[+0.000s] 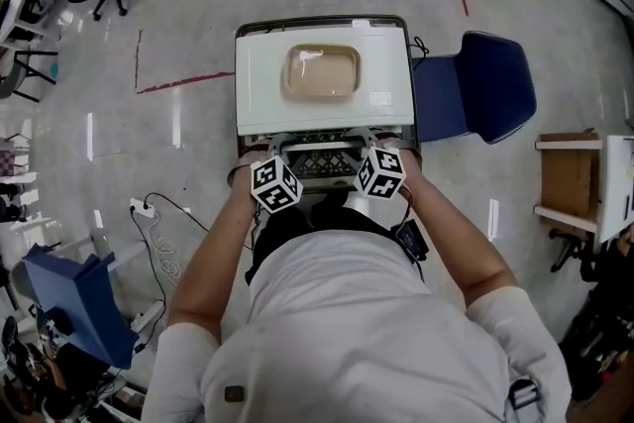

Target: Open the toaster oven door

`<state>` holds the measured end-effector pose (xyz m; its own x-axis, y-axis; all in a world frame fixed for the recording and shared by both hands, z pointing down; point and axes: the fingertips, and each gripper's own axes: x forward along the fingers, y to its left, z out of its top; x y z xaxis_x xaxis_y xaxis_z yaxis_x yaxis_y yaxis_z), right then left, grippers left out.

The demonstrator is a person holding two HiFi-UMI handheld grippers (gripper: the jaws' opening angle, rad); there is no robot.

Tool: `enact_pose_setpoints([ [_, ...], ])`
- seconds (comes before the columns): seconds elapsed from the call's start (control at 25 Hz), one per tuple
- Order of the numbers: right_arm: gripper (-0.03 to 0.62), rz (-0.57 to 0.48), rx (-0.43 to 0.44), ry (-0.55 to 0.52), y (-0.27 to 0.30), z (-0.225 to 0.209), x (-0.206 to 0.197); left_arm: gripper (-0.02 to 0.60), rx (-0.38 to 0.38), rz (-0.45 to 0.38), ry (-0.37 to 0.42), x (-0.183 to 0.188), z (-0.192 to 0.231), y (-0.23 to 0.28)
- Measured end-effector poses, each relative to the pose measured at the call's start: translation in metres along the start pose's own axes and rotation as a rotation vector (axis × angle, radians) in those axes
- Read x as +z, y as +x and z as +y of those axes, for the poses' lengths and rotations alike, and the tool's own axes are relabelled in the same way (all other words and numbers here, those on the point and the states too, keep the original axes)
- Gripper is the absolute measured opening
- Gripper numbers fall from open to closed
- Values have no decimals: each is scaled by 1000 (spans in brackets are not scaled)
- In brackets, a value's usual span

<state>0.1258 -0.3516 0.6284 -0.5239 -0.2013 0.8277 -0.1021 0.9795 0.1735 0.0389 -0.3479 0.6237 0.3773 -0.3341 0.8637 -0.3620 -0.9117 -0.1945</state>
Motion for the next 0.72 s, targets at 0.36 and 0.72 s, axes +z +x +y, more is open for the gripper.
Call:
enact_pose_setpoints([
  [0.36,100,22,-28,-60,2,4,-2,104,13,0,50,0,-5,1],
  [0.72,94,84,-88,-115,2,18,-6,95,19,8,120,-2,-20,1],
])
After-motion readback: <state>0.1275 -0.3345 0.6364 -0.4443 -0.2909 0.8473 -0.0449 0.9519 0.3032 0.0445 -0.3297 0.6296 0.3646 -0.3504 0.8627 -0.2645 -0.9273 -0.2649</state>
